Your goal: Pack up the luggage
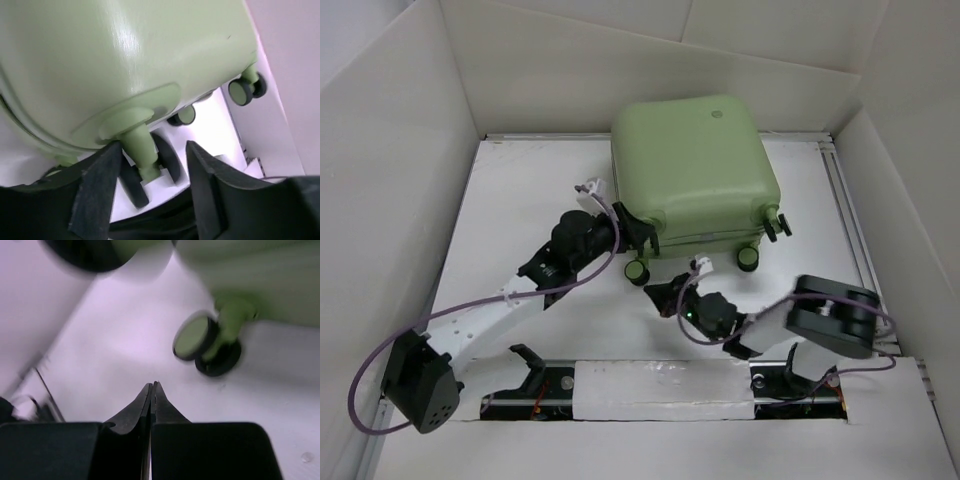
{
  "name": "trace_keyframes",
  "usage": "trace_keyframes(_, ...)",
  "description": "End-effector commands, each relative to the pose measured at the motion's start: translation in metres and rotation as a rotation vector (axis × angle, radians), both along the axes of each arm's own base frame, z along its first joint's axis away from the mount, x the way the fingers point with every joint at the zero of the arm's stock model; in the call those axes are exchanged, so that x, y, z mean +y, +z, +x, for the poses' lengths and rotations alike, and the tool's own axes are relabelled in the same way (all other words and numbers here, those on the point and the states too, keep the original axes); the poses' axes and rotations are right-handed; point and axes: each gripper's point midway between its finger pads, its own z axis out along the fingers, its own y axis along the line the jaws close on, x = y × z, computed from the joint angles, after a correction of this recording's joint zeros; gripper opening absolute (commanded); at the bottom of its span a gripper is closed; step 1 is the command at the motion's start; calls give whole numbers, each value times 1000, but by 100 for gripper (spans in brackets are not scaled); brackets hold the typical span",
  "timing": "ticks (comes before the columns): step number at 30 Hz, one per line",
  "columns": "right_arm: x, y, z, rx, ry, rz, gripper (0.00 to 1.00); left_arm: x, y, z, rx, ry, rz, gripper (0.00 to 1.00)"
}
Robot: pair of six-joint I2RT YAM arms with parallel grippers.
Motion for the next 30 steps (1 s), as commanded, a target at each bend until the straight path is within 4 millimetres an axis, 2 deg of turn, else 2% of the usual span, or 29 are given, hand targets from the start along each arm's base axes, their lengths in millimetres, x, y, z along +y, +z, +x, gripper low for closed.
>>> trace_keyframes(1,-48,83,24,-70,-270,195,0,15,79,12,-199,53,-90,0)
trace_keyframes(2,-69,46,26,11,-347,52,0,21,81,18,-199,74,-88,0)
trace_keyframes(3,-87,41,29,33,-421,18,0,35,79,28,-194,118,-78,0)
trace_keyframes(4,-115,35,33,28,-538,-21,3,40,79,32,-195,136,-76,0)
trace_keyframes(5,-136,37,35,31,-589,-23,7,47,79,37,-196,156,-75,0)
trace_keyframes(7,-165,34,46,56,-664,8,18,65,67,50,-166,218,-66,0)
trace_keyframes(8,-178,27,47,63,-682,-4,30,67,71,52,-181,215,-77,0)
trace_keyframes(9,-187,30,48,83,-704,20,34,67,65,54,-163,216,-84,0)
trace_keyframes(10,-202,24,52,107,-748,16,38,64,68,52,-170,194,-93,0)
trace_keyframes(13,-226,16,50,169,-829,57,50,58,55,44,-175,147,-82,0)
trace_keyframes(14,-227,16,50,175,-828,74,52,54,47,40,-175,130,-66,0)
trace_keyframes(15,-230,13,49,180,-828,74,63,50,50,34,-211,103,-40,0)
trace_keyframes(17,-240,13,54,189,-876,105,63,31,46,17,-241,34,-29,11)
trace_keyframes(18,-239,20,59,189,-883,117,65,23,44,10,-251,5,-22,19)
trace_keyframes(19,-239,20,65,186,-885,89,67,18,43,6,-266,-12,-7,41)
trace_keyframes(20,-248,21,72,168,-915,28,68,8,36,-1,-255,-33,13,52)
trace_keyframes(21,-247,22,77,170,-911,0,70,3,42,-2,-257,-36,12,60)
trace_keyframes(22,-244,24,87,178,-914,-32,74,1,36,-2,-243,-40,38,67)
trace_keyframes(23,-244,26,94,169,-908,-61,75,0,28,0,-234,-44,59,79)
trace_keyframes(24,-252,23,101,180,-929,-83,77,-2,28,2,-226,-45,65,81)
trace_keyframes(25,-244,28,110,184,-895,-75,77,-3,26,3,-212,-47,77,83)
trace_keyframes(26,-240,19,118,199,-882,-93,77,-3,23,4,-208,-51,95,85)
trace_keyframes(27,-245,15,125,207,-881,-111,78,-6,11,5,-182,-52,121,86)
trace_keyframes(28,-234,16,132,215,-824,-101,78,-6,14,10,-189,-40,136,86)
trace_keyframes(29,-229,2,135,245,-807,-130,78,-5,2,9,-166,-37,179,86)
trace_keyframes(30,-222,3,141,226,-783,-129,78,-6,-4,13,-155,-6,206,86)
